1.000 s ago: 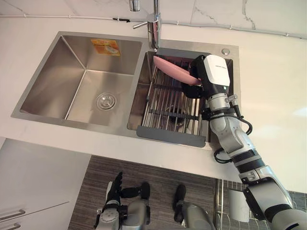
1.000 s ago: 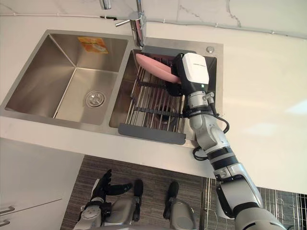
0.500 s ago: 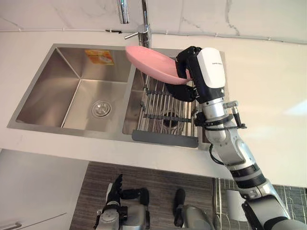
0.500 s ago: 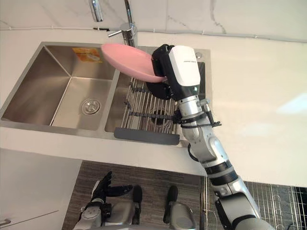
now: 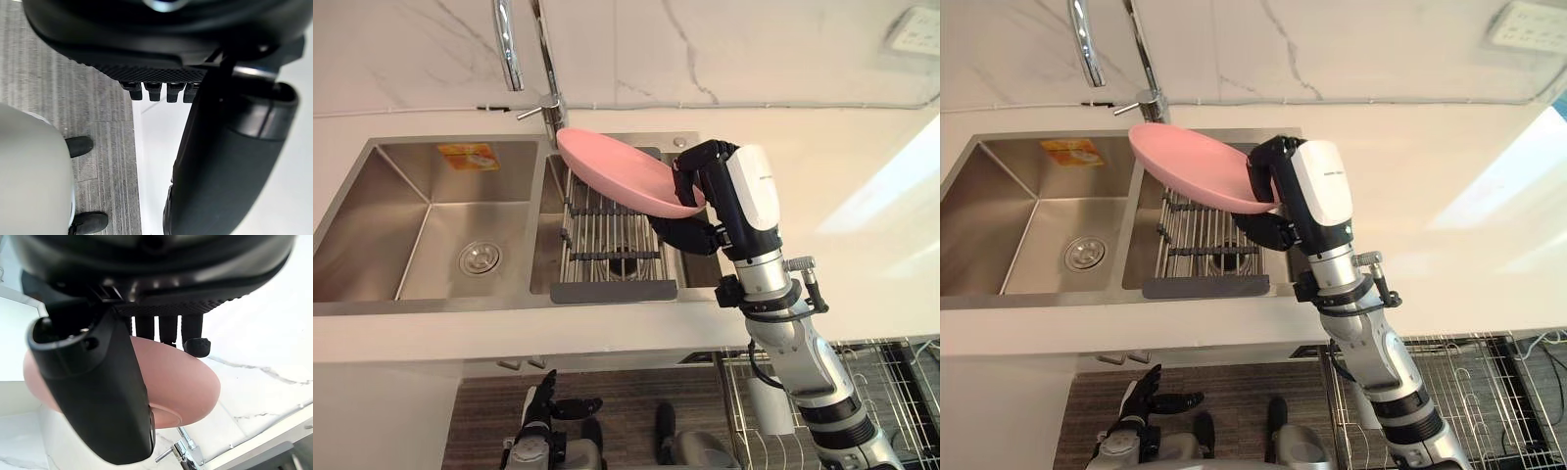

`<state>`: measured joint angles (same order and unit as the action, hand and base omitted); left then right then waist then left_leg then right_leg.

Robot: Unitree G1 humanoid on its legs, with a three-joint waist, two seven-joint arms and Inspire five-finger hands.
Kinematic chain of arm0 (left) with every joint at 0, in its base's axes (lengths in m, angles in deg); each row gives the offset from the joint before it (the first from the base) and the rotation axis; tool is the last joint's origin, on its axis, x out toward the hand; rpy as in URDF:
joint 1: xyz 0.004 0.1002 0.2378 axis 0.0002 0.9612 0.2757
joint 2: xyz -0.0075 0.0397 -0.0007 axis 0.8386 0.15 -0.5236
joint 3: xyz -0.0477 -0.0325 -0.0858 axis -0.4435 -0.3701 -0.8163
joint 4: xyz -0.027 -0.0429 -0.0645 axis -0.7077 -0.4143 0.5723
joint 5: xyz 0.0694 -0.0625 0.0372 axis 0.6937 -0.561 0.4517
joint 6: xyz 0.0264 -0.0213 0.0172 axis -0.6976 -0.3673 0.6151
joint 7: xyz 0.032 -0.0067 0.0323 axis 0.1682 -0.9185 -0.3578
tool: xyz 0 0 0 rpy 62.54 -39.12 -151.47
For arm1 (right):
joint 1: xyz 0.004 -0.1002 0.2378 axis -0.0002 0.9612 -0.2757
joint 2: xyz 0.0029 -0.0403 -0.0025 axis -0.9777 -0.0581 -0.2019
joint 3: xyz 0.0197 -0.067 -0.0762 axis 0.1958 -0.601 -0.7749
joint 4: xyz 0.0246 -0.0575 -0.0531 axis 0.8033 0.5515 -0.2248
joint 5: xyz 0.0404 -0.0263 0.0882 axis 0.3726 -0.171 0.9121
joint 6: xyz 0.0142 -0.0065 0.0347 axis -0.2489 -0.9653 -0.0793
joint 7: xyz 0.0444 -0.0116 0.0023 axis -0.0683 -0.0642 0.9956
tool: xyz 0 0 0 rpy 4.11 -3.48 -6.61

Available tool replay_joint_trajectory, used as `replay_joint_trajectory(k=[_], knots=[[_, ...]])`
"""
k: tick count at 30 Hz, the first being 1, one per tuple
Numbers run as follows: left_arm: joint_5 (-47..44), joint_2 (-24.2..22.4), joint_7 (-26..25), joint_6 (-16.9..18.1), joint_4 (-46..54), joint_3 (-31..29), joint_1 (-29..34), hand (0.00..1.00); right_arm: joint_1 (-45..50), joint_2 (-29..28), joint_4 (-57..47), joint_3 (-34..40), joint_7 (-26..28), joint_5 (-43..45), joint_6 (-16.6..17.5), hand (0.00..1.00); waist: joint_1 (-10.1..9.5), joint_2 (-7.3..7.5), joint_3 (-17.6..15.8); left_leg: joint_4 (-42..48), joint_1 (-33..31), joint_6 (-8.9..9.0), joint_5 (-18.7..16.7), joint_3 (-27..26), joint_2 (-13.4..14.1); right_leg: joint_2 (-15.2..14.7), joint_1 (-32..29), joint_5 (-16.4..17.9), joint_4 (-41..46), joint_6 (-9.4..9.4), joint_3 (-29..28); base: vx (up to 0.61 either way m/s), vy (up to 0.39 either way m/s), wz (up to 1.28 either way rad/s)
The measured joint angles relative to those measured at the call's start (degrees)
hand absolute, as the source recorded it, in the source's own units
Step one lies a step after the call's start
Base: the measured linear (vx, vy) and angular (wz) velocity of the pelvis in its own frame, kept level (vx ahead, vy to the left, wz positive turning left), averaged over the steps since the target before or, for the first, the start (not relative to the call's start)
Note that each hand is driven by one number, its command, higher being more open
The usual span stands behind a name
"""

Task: Walk over to the sink, pick up the cup, carry it to the dishwasher, place the cup inside the dishwasher, then close the dishwasher door

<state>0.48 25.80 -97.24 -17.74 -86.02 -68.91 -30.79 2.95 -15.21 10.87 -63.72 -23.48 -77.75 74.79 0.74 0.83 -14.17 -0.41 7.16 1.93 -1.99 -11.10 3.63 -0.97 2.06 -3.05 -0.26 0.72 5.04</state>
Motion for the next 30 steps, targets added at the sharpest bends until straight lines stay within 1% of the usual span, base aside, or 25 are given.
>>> replay_joint_trajectory(k=[2, 6, 9, 12, 13, 14, 16, 17, 19, 22, 24, 27, 30], knots=[[0.0, 0.0, 0.0, 0.0, -0.5, 0.0, 0.0, 1.0, 1.6, 0.0, -1.5, 0.5, 0.0, 0.0, 0.1, 0.0, 0.38, 0.01, 0.2, -0.1, 0.7, 0.01, -0.2, -0.9, 0.0, 0.2, 0.4, -0.7, -0.7, 0.0, -1.1, -0.04, 0.014, -0.33], [0.0, 0.0, 0.0, 0.0, -1.2, 0.3, 0.0, 1.0, 5.2, 0.2, -5.3, 4.9, -0.1, 0.0, 0.1, 0.0, 1.16, 0.03, 0.4, -0.7, 2.2, 0.05, -0.9, -3.4, 0.2, 0.7, 0.8, -1.5, -1.3, 0.05, -3.5, -0.05, 0.015, -0.3], [0.0, 0.0, 0.0, 0.0, -2.2, 1.1, 0.2, 1.0, 6.8, 0.7, -6.3, 7.3, -0.1, 0.0, 0.2, 0.0, 1.87, -0.14, 1.3, -0.9, 2.3, 0.13, -1.2, -4.8, 0.2, 0.9, 0.6, -1.9, -2.1, 0.24, -4.9, -0.02, 0.018, -0.29], [0.2, 0.0, 0.1, 0.0, -2.9, 1.4, 0.2, 1.0, 8.8, 2.1, -7.5, 11.7, -0.3, -0.6, 0.2, 0.0, 2.58, -0.3, 2.1, -1.0, 2.5, 0.21, -1.3, -7.3, 0.3, 1.4, -0.3, -2.7, -2.3, 0.25, -7.4, 0.0, 0.026, -0.43], [0.2, 0.0, 0.2, 0.0, -3.0, 1.5, 0.3, 1.0, 9.5, 2.5, -7.7, 13.6, -0.7, -0.6, 0.2, 0.0, 3.3, -0.4, 2.2, -1.0, 2.6, 0.25, -1.4, -8.1, 0.3, 1.5, -0.6, -2.8, -2.3, 0.32, -8.1, -0.01, 0.027, -0.31], [0.2, 0.0, 0.2, 0.0, -3.0, 1.5, 0.4, 1.0, 9.9, 2.6, -7.8, 14.6, -0.9, -0.6, 0.1, 0.0, 3.42, -0.49, 2.3, -1.0, 2.7, 0.24, -1.5, -8.6, 0.3, 1.5, -0.8, -2.8, -2.3, 0.36, -8.6, 0.0, 0.029, -0.42], [0.3, -0.1, 0.2, 0.0, -3.0, 1.6, 0.6, 1.0, 10.4, 2.7, -7.9, 17.4, -1.4, -0.8, 0.0, 0.0, 3.93, -0.82, 2.5, -1.0, 2.8, 0.28, -1.8, -10.4, 0.3, 1.9, -1.7, -3.0, -2.1, 0.56, -10.4, 0.0, 0.031, -0.47], [0.4, -0.2, 0.2, 0.0, -3.0, 1.6, 1.0, 1.0, 10.5, 2.7, -7.9, 18.9, -1.9, -1.8, -0.1, 0.0, 4.8, -1.04, 2.7, -1.0, 2.8, 0.25, -2.0, -11.5, 0.2, 2.0, -2.3, -3.0, -1.8, 0.62, -11.4, 0.0, 0.034, -0.52], [0.5, -0.3, 0.2, 0.1, -3.0, 1.7, 1.4, 1.0, 11.3, 2.7, -7.9, 21.3, -2.7, -2.0, -0.1, 0.0, 5.65, -1.35, 2.8, -0.9, 2.8, 0.3, -2.5, -13.3, 0.2, 2.4, -3.2, -3.1, -1.6, 0.76, -13.3, 0.01, 0.026, -0.52], [0.9, -0.7, 0.5, -0.1, -3.1, 2.7, 1.9, 1.0, 13.7, 3.1, -7.9, 25.5, -3.4, -2.3, -0.6, 0.0, 7.0, -2.39, 3.5, -0.9, 2.7, 0.36, -3.2, -16.1, 0.1, 3.0, -5.0, -3.1, -0.8, 0.91, -15.9, 0.02, 0.024, -0.51], [0.8, -0.9, 0.5, -0.4, -3.5, 2.7, 2.4, 1.0, 14.6, 3.2, -7.5, 28.2, -3.9, -2.4, -1.5, 0.0, 8.81, -3.21, 3.9, -0.7, 2.2, 0.35, -3.2, -17.1, -0.2, 3.1, -6.2, -3.1, -0.3, 0.97, -17.4, 0.03, 0.019, -0.37], [0.2, -1.0, 0.6, -1.2, -3.6, 2.6, 2.6, 1.0, 14.6, 3.2, -6.3, 30.6, -4.2, -2.3, -2.3, 0.0, 9.61, -3.8, 4.0, 0.3, 1.8, 0.19, -3.6, -19.5, -0.3, 3.5, -7.7, -3.0, 1.1, 1.1, -19.7, 0.02, 0.01, -0.43], [-0.1, -0.9, 1.2, -1.2, -3.5, 2.6, 2.7, 1.0, 14.6, 3.3, -5.3, 30.8, -4.5, -2.3, -2.6, 0.0, 10.03, -3.74, 4.0, 1.3, 1.5, 0.18, -4.4, -21.1, -0.3, 3.9, -8.9, -3.2, 1.8, 1.45, -21.6, -0.02, -0.01, -0.35]])
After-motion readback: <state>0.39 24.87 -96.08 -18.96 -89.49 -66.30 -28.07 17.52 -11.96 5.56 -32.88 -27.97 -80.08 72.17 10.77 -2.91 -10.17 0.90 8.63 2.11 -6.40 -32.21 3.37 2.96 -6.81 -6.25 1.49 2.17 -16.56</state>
